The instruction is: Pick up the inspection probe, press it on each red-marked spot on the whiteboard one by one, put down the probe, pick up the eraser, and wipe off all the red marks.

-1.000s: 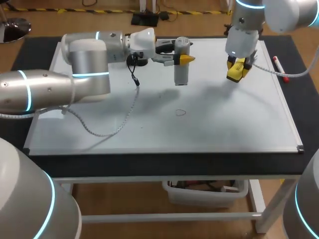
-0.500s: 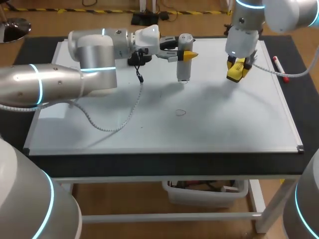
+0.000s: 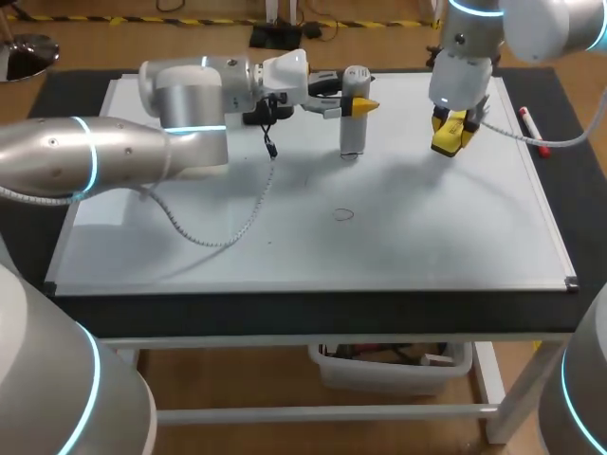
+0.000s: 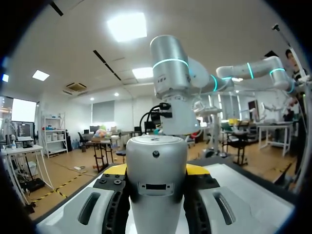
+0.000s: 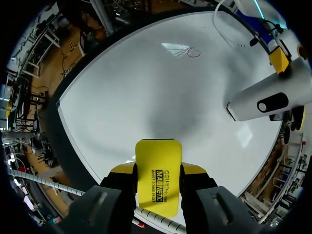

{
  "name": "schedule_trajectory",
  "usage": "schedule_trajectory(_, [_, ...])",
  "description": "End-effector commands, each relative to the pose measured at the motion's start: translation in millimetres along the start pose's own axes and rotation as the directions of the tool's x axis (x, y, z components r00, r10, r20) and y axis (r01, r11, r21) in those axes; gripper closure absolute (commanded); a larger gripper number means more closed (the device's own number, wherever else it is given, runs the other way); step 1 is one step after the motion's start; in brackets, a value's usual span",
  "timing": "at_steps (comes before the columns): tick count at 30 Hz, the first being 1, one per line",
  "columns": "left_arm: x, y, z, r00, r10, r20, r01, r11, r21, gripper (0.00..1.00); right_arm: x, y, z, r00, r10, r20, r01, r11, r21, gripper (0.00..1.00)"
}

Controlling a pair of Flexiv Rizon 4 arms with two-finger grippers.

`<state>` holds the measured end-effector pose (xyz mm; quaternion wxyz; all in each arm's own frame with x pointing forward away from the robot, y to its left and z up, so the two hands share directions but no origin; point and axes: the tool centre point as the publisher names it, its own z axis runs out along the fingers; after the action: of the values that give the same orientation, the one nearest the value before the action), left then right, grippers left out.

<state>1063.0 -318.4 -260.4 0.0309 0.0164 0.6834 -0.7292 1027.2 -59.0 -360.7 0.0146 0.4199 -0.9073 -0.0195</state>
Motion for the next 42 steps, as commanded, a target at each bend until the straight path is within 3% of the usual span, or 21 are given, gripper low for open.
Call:
schedule_trajectory(1, [-8.3,5.9,3.4,1.000,-0.002,-0.014,0.002,1.000,0.010,1.00,-0.2,-1.3,-0.9,1.000,-0.002,-0.004,0.002,1.000,0.000,1.00])
schedule_trajectory(24, [-2.5,16.0,-6.2,1.000,-0.016,-0.011,0.016,1.000,0.011,1.00,-0.2,-1.3,-0.9,1.000,-0.002,-0.004,0.002,1.000,0.000,1.00])
schedule_trajectory(42, [-1.0,14.0,-7.6,1.000,-0.013,-0.009,0.013,1.000,0.007,1.00,-0.2,-1.3,-0.9,1.000,-0.002,-0.004,0.002,1.000,0.000,1.00])
